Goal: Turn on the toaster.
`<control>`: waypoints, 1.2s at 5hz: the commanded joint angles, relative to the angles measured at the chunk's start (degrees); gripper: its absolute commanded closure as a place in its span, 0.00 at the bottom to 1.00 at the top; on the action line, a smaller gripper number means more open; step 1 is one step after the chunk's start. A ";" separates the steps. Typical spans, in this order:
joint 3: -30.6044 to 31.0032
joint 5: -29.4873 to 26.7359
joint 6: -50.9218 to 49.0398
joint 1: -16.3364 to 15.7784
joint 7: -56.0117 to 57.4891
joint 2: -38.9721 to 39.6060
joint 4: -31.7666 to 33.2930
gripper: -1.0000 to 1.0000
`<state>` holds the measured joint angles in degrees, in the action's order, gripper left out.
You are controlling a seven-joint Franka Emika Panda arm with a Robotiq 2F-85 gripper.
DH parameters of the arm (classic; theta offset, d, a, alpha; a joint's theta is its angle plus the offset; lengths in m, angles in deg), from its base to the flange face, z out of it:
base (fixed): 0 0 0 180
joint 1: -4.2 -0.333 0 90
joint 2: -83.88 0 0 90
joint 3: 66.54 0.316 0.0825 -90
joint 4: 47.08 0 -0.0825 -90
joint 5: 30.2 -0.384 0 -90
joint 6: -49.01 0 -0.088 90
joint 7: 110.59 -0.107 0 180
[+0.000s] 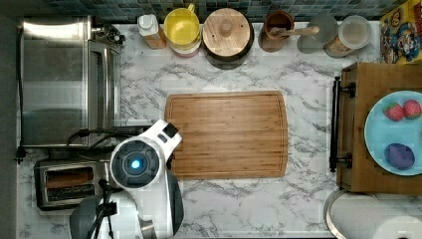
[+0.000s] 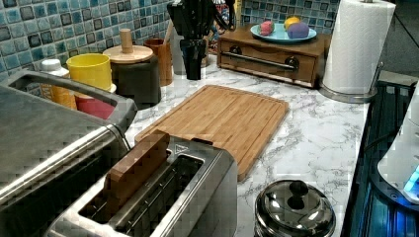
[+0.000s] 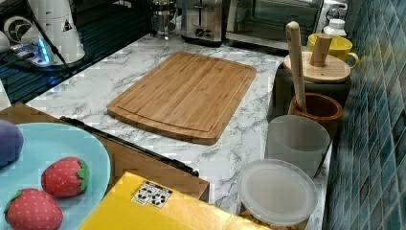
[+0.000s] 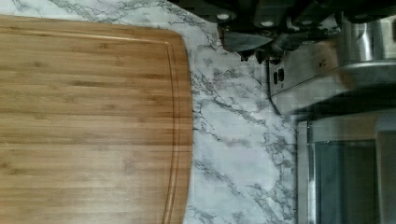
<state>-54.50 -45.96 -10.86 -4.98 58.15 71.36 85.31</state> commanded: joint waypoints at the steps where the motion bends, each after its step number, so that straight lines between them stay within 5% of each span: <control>1: 3.04 -2.88 -0.38 -4.16 2.14 1.41 3.45 1.00; 6: 5.04 -13.03 4.64 -6.59 7.27 -1.48 8.14 1.00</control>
<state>-50.70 -56.57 -8.37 -8.81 65.48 71.22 93.59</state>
